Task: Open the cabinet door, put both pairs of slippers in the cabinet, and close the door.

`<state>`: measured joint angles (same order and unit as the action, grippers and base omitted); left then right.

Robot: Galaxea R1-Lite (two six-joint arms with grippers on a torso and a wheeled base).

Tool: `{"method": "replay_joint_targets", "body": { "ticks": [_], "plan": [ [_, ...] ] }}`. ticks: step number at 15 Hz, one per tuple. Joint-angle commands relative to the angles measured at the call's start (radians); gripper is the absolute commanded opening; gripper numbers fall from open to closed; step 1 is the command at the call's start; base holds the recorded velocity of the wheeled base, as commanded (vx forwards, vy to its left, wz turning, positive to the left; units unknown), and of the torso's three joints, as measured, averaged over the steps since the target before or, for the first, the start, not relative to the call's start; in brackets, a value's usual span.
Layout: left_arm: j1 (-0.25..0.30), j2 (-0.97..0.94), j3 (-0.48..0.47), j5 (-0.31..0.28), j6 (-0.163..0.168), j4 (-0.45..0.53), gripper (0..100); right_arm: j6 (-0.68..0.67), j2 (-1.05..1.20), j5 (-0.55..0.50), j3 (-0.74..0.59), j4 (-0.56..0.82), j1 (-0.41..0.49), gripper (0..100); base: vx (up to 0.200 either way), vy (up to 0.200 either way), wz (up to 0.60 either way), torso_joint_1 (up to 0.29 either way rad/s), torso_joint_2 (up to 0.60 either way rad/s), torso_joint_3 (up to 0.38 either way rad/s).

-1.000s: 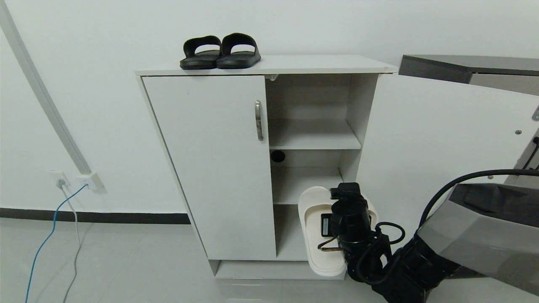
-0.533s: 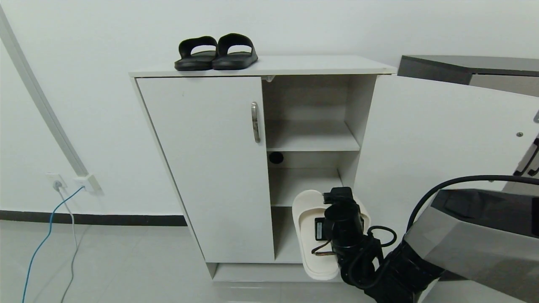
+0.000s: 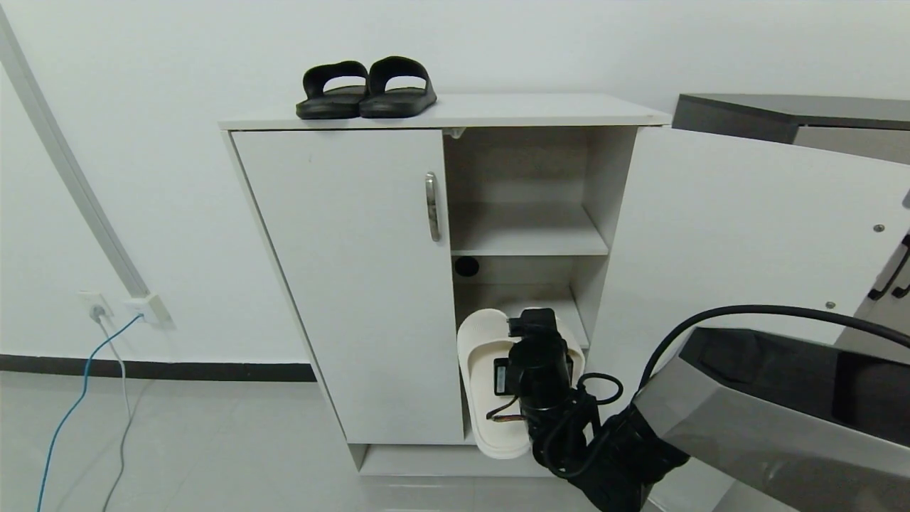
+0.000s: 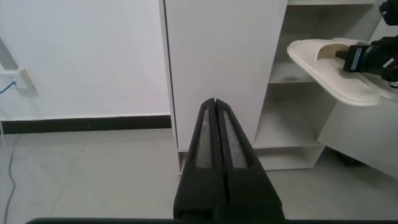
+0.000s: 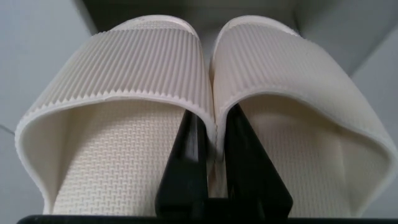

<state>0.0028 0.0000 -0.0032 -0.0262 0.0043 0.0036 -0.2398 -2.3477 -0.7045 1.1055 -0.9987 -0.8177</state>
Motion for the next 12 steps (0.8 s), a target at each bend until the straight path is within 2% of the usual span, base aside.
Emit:
{"method": "replay_joint_targets", "body": {
  "ticks": [1,4,12],
  "plan": [
    [0.0,0.0,0.0,0.0,0.0,0.001,0,-0.001,-0.018,0.008,0.045,0.031,0.006,0,0.0,0.0,0.0,0.0,0.0,0.0],
    [0.0,0.002,0.0,0.0,0.0,0.001,0,-0.009,-0.021,0.01,0.048,0.075,0.008,0,0.0,0.0,0.0,0.0,0.0,-0.067],
    [0.0,0.0,0.0,0.0,0.0,0.001,0,-0.007,-0.041,0.003,0.051,0.071,0.02,0,0.0,0.0,0.0,0.003,0.0,-0.189]
  ]
}}
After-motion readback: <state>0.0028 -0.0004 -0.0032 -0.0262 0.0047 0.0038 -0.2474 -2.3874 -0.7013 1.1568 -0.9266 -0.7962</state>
